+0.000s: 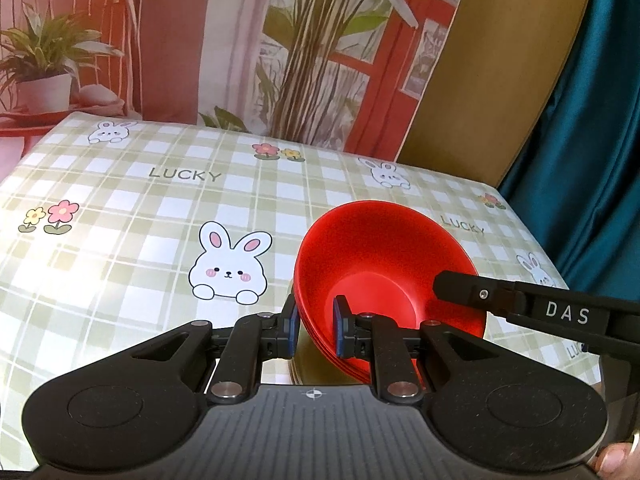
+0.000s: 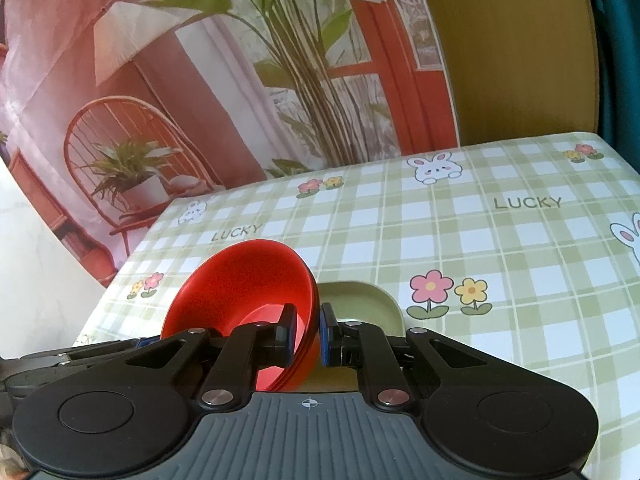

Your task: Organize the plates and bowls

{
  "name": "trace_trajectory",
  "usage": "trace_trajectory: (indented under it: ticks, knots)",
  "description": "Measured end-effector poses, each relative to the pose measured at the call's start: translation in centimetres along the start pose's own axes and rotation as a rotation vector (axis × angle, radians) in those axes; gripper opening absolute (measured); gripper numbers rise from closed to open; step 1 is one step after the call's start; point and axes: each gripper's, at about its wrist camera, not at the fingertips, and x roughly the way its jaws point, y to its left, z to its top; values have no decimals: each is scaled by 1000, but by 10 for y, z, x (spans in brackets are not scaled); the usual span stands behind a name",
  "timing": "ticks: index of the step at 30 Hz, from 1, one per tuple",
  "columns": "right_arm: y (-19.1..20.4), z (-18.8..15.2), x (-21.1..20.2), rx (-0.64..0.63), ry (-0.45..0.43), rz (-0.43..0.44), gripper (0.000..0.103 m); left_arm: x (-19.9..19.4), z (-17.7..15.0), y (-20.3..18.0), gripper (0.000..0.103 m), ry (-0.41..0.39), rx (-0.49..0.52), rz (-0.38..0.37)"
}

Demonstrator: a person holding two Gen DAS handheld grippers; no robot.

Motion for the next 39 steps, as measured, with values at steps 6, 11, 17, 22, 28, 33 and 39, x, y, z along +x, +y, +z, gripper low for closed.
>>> trace_trajectory:
  ticks: [6,11,17,22,28,33,39]
  knots:
    - [-6,-4,7,16,18,-4,12,6,-2,-1,19,12,20,4]
    - [-11,-6,13,30,29,-7,12,12,-4,-2,19,22,33,10]
    - [-16,-9,16,42,34,-10,13,16,-5,-2,19,29,42,26]
    - [-17,-10,16,37,36,-13,13,17,-5,-2,19,26,44,27]
    - [-13,-10,18,30,42,-13,13,18,-8,0,19,39,35,34]
    - [-13,-10,17,29,38,-14,14,18,-8,-1,20,39,46,41]
    - [-13,-10,16,23,35,-24,26,12,-8,-1,48,13,42,40]
